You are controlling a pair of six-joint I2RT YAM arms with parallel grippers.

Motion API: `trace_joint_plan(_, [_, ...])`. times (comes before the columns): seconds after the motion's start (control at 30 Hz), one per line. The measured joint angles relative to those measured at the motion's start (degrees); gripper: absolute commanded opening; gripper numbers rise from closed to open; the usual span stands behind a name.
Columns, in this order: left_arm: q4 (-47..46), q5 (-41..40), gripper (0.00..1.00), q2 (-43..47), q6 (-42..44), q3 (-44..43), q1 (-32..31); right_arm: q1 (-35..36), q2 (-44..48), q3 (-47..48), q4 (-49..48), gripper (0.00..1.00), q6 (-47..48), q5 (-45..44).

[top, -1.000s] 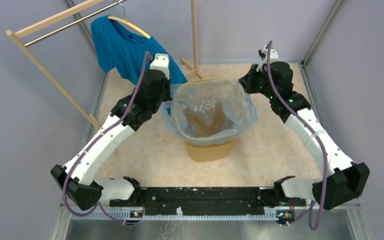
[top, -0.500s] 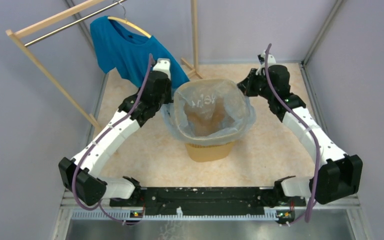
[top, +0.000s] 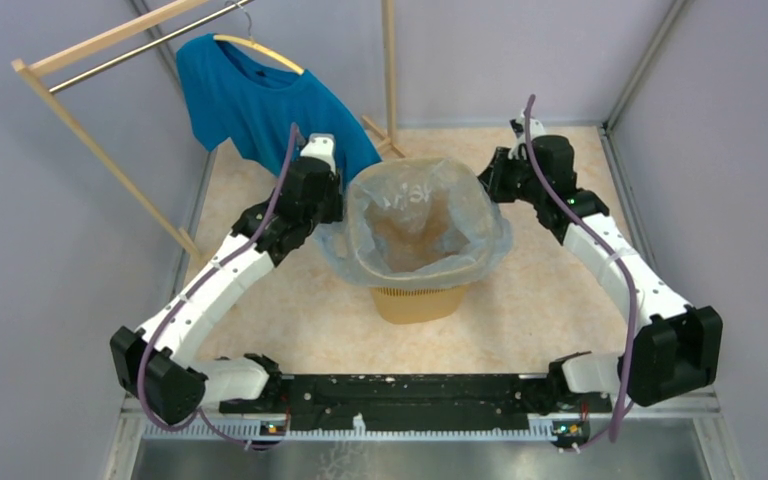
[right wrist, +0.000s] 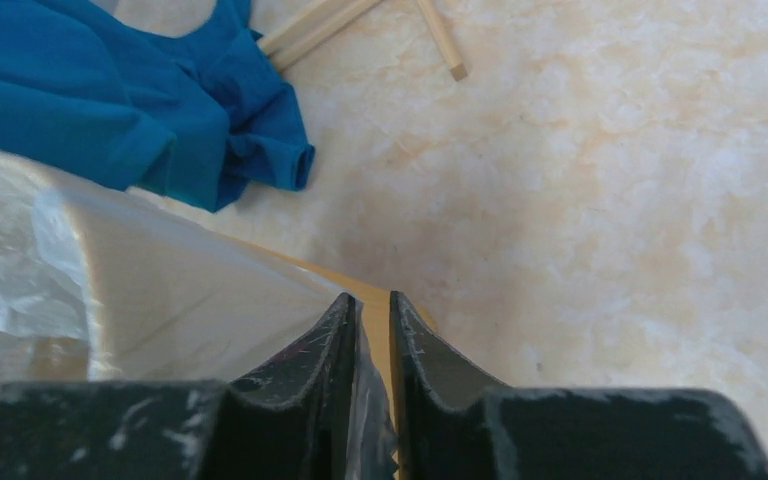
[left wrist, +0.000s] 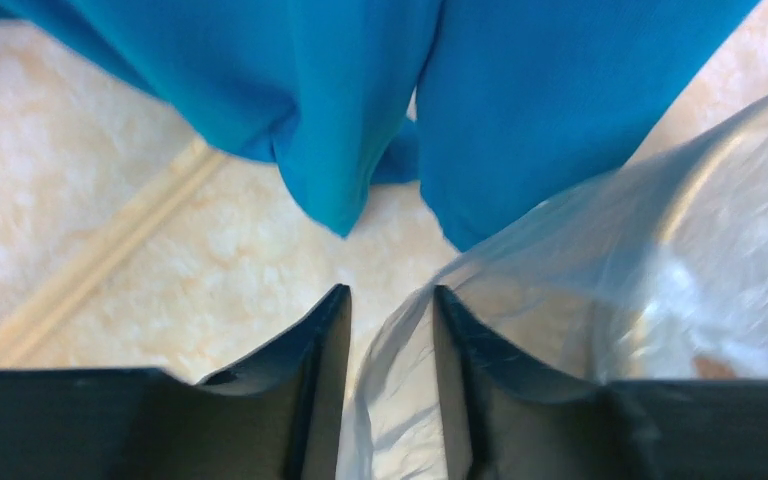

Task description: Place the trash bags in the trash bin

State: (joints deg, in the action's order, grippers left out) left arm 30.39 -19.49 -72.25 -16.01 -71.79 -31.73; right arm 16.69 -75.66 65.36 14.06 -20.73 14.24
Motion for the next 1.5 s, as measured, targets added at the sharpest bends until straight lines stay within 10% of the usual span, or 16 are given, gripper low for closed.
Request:
trace_joint_plan(0.3, [9.1,-0.2,0.74,7.8,-0.6,1.6,-0.1,-0.1,8.5,0.9,11.6,0.64,3.2,-3.3])
trace_joint_plan(0.53, [11.7,0.2,0.73,10.7,-2.8,2.3,-0.1,-0.1,15.9,2.1,16.7,0.69,4.6,-4.6])
trace_joint_plan(1.1, [2.6,15.2,0.23,12.3,-13.0,20.5,0.6,-0.1,23.5,-13.1,15.1,0.13,2.2,-1.9])
trace_joint_plan(1.5, [-8.1,26.2,0.16,9.8,-18.3,31.2,0.6,-0.1,21.5,-27.2,-0.4,0.06,-6.5,4.2])
